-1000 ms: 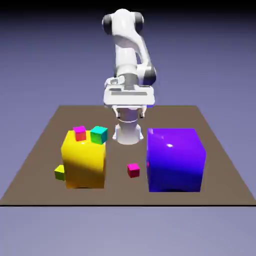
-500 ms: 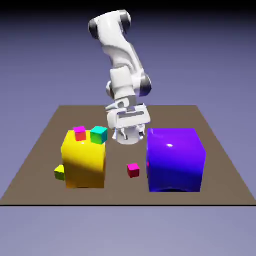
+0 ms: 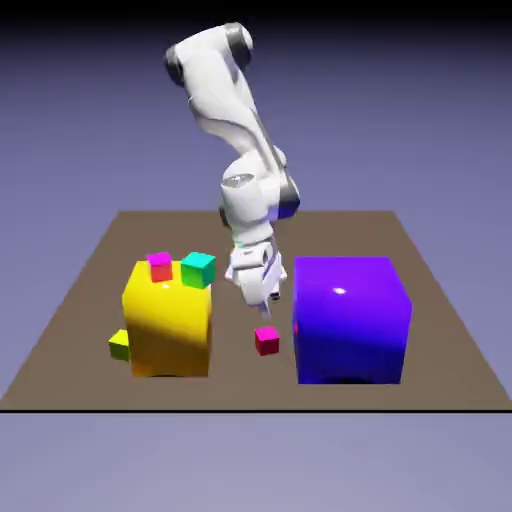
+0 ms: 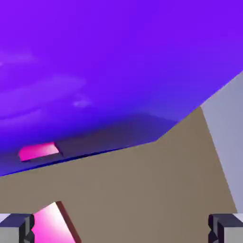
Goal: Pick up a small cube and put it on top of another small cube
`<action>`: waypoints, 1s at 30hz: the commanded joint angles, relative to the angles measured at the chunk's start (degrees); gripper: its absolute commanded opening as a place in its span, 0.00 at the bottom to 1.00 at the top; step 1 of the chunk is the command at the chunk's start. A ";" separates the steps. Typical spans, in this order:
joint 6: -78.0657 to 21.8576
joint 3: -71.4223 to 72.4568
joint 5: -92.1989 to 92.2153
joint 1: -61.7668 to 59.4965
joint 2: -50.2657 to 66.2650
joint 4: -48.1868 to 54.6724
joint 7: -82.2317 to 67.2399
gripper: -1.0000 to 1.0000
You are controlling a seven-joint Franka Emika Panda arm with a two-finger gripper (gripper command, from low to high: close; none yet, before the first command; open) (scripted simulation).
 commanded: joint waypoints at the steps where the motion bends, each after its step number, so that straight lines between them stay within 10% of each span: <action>1: -0.31 -2.08 -0.48 1.87 0.33 -0.04 -1.94 0.50; 11: -3.16 -21.40 -4.90 19.22 3.41 -0.40 -19.93 0.50; 30: 5.65 -58.75 -27.28 52.20 -4.83 4.24 -3.33 0.50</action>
